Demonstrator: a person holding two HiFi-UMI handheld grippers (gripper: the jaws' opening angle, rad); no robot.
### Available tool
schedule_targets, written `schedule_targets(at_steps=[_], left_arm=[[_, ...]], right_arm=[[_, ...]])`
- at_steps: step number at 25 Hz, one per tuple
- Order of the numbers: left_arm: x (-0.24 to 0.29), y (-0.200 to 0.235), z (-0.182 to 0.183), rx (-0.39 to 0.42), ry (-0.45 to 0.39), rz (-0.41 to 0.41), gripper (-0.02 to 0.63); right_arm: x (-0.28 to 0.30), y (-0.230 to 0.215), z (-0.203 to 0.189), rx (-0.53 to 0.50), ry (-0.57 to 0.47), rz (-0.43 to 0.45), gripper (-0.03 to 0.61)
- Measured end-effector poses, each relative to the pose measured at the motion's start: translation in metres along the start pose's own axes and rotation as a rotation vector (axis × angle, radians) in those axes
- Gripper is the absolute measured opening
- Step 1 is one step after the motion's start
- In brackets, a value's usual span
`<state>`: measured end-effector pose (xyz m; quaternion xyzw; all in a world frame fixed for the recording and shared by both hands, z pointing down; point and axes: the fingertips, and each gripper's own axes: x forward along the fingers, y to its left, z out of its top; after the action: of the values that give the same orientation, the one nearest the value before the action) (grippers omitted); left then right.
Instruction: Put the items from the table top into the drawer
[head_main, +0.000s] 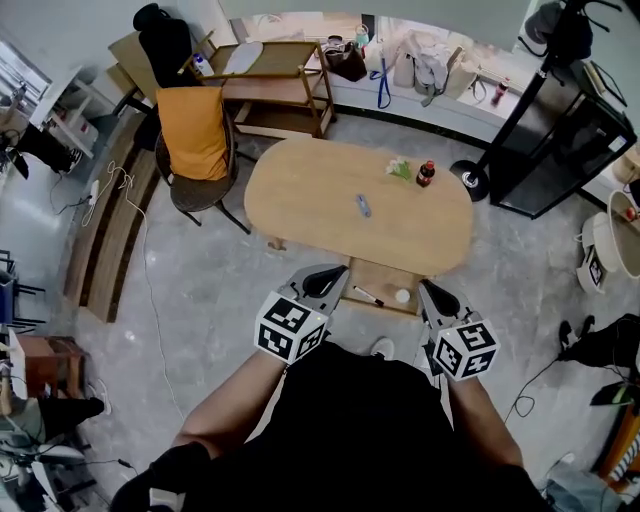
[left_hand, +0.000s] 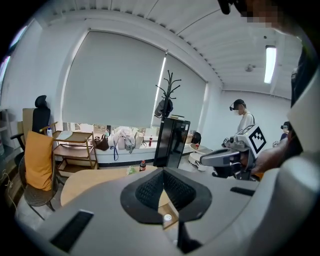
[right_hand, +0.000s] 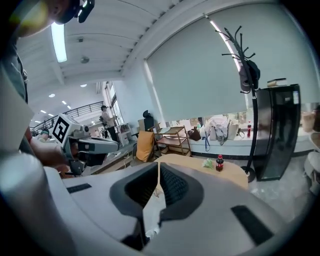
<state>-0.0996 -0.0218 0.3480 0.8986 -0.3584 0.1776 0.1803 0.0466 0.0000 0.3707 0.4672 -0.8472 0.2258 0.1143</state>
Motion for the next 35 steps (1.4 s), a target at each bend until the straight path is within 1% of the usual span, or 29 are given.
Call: schedule_targets(at_steps=[5, 11, 15, 23, 31, 35], left_arm=[[-0.009, 0.020, 0.005, 0.040, 0.010, -0.020, 0.002], [-0.018, 0.036, 0.002, 0.052, 0.017, -0.060, 0.002], [-0.025, 0.048, 0.003, 0.053, 0.009, -0.078, 0.002], [-0.037, 0.080, -0.009, 0.042, 0.010, -0.081, 0.002], [-0.056, 0.131, -0.026, 0.064, 0.044, -0.107, 0.002], [-0.059, 0.150, -0.034, 0.063, 0.069, -0.117, 0.002]], right_arm=[[0.008, 0.008, 0.004, 0.038, -0.014, -0.052, 0.005], [0.025, 0.031, 0.003, 0.020, -0.005, -0.083, 0.003], [0.039, 0.043, 0.005, -0.007, 0.014, -0.088, 0.003], [0.066, 0.058, -0.002, -0.019, 0.064, -0.104, 0.005], [0.116, 0.097, -0.008, -0.002, 0.088, -0.113, 0.005], [0.130, 0.104, -0.010, 0.014, 0.100, -0.133, 0.005]])
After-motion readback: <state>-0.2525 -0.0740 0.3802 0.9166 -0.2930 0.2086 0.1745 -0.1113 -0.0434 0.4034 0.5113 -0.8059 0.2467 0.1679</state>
